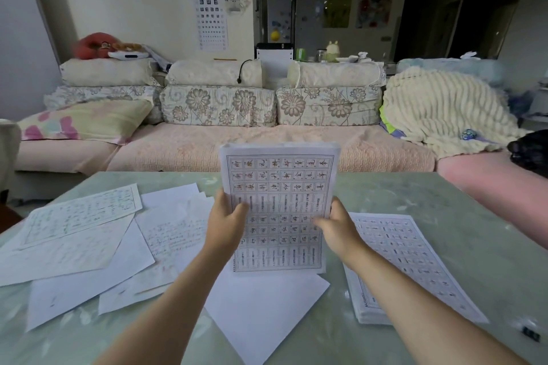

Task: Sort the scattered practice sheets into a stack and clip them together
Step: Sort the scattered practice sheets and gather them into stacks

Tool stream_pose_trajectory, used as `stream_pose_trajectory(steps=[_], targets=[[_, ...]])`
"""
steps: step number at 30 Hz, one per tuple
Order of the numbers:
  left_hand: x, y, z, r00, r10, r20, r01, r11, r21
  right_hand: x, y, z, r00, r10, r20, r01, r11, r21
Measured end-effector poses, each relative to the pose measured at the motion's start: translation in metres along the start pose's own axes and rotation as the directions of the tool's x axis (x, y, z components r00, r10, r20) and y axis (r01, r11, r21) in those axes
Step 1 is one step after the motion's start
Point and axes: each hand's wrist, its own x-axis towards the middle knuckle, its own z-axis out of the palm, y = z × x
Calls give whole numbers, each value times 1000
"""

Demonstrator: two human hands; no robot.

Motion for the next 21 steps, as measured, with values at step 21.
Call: stream_pose_trajectory(steps=[21], targets=[[-23, 14, 146, 866, -376, 328, 302, 918, 256, -4, 50, -151, 920, 298, -254, -346, 923, -171]])
